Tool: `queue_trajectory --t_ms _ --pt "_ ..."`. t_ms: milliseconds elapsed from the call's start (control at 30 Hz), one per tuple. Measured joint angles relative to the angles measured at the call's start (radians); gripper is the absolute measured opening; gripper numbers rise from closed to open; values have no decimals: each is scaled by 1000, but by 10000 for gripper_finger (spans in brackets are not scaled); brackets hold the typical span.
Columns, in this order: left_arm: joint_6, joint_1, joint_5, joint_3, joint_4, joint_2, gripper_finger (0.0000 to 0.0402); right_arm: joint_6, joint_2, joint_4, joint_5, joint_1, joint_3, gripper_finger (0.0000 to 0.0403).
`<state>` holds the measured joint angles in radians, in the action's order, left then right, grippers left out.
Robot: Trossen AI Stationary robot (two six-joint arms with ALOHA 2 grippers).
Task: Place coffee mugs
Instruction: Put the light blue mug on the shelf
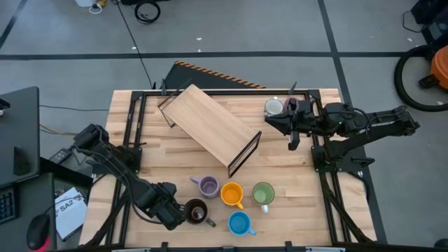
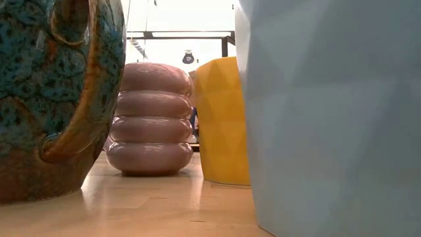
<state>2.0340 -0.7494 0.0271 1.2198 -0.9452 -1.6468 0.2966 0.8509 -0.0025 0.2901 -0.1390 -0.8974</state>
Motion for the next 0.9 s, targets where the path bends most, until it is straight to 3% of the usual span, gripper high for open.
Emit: queue_trajectory --t_ms 167,433,667,900 --pt "-10 0 -5 0 -6 -4 126 18 0 0 0 0 0 16" --pt "-125 3 -1 2 -33 -2 33 18 0 0 1 0 0 16" --pt "-361 33 43 -1 -52 36 32 18 0 8 1 0 0 16" --pt "-690 135 76 -1 -144 184 32 17 0 8 0 0 0 16"
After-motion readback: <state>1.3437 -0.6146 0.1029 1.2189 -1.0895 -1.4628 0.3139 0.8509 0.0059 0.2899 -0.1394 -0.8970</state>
